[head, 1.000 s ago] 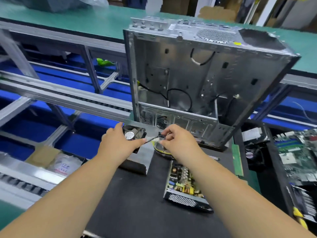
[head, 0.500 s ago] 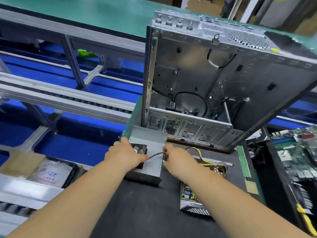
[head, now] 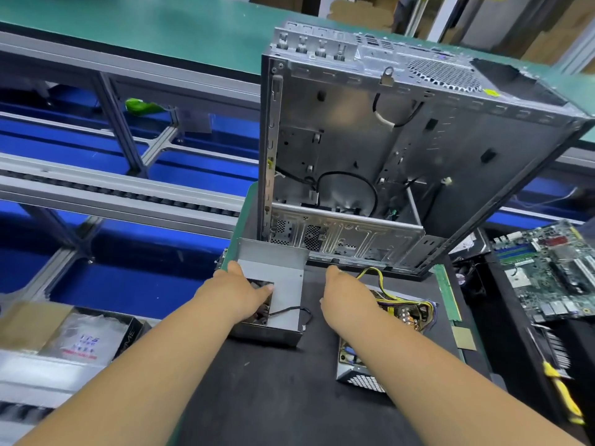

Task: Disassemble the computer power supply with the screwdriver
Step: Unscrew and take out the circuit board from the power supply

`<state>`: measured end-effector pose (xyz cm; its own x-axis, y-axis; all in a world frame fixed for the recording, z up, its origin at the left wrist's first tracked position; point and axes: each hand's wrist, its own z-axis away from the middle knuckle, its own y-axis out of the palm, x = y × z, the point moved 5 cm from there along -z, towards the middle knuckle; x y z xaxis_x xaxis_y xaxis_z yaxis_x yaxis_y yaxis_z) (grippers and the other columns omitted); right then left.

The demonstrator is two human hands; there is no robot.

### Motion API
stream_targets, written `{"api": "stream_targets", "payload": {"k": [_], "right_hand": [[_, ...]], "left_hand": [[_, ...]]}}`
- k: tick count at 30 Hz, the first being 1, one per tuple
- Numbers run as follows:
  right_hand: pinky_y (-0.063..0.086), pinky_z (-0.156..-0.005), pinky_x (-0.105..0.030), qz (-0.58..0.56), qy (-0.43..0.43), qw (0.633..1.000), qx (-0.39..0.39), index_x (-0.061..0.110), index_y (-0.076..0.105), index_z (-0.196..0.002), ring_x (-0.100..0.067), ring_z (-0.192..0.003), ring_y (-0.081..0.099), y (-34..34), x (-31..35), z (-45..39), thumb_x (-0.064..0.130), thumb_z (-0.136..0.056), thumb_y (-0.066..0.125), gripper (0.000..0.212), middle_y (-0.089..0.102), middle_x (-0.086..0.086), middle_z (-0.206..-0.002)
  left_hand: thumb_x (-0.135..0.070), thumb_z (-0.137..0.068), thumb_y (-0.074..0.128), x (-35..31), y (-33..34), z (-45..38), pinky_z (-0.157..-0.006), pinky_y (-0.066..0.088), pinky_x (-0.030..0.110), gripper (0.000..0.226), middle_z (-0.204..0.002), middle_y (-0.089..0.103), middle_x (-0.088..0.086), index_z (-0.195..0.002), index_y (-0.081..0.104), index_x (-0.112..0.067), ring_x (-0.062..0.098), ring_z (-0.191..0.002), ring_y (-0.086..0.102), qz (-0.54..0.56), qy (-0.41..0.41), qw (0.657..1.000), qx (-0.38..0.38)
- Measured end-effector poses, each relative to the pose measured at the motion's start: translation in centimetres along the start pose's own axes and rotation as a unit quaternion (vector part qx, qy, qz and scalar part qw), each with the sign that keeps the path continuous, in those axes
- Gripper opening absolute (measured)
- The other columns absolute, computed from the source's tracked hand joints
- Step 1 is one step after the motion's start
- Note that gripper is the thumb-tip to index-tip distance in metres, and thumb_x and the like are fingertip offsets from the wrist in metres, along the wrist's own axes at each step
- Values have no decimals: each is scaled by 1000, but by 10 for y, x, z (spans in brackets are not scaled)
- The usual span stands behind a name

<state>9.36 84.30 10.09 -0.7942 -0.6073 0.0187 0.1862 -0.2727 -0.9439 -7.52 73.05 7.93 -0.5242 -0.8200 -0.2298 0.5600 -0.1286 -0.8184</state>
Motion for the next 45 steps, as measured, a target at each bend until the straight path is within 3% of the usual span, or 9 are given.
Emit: {"api": "stream_targets", "payload": {"k": [4, 8, 14, 20, 30, 35, 40, 43, 45], "right_hand": [[47, -69, -32, -19, -17, 999, 24, 3, 41, -124, -30, -103, 64, -2, -5, 2, 17, -98, 57, 33, 61, -15, -118], [52, -86, -40, -141, -41, 989, 6, 13, 44, -129, -30, -108, 62, -9, -14, 12, 20, -95, 61, 39, 63, -10, -122], [48, -79, -26, -281, 5, 947, -155, 30, 61, -105, -5, -85, 60, -27, -71, 44, 15, -91, 63, 21, 63, 20, -95], [44, -67, -13, -351, 104, 897, -247, 33, 62, -88, 2, -72, 58, -25, -188, 86, 9, -89, 64, 24, 65, 14, -83], [52, -69, -35, -382, 200, 873, -229, 32, 63, -85, -16, -73, 61, 20, -319, 133, 15, -92, 63, 19, 66, 9, -82], [48, -66, -31, -377, 247, 866, -216, 27, 62, -81, -17, -74, 63, 50, -385, 152, 13, -88, 64, 16, 70, 4, -84], [59, -70, -45, -364, 283, 873, -158, 18, 63, -91, -29, -73, 66, 86, -424, 157, 21, -84, 73, 13, 65, -3, -82], [56, -67, -40, -350, 282, 884, -129, 17, 58, -94, -27, -73, 67, 98, -431, 155, 27, -79, 80, 28, 64, -4, -86], [44, -55, -31, -334, 278, 893, -115, 20, 53, -93, -16, -66, 61, 104, -432, 152, 32, -77, 84, 37, 59, 3, -80]], "left_hand": [[-67, -89, 47, -13, -12, 8, -95, 45, 41, 76, -142, 40, 12, -143, 29, -16, 32, -125, 44, -28, 69, 994, -82], [-57, -92, 51, -35, -17, 18, -100, 41, 40, 67, -141, 41, 7, -144, 34, -20, 30, -127, 43, 33, 162, 979, -120], [-46, -91, 60, -77, 5, 26, -93, 46, 35, 48, -124, 53, -4, -133, 48, -27, 18, -110, 56, 105, 261, 959, -35], [-39, -90, 64, -113, 30, 43, -79, 46, 29, 38, -100, 56, -16, -126, 56, -29, 11, -92, 59, 129, 286, 950, -3], [-24, -93, 62, -193, 57, 114, -64, 47, 20, 11, -88, 59, -13, -101, 61, -31, 5, -74, 58, 147, 360, 920, -57], [-21, -89, 63, -228, 82, 144, -68, 48, 24, 11, -82, 61, -12, -90, 62, -32, 3, -72, 57, 128, 391, 909, -69], [-18, -89, 65, -251, 114, 161, -69, 48, 23, 14, -82, 61, -9, -89, 62, -31, 4, -68, 56, 127, 384, 913, -59], [-20, -89, 64, -256, 126, 169, -70, 52, 26, 14, -84, 61, -10, -89, 62, -34, 5, -70, 57, 132, 374, 916, -61], [-21, -89, 64, -258, 131, 174, -69, 48, 20, 16, -85, 61, -11, -89, 61, -36, 3, -73, 58, 123, 377, 915, -76]]}}
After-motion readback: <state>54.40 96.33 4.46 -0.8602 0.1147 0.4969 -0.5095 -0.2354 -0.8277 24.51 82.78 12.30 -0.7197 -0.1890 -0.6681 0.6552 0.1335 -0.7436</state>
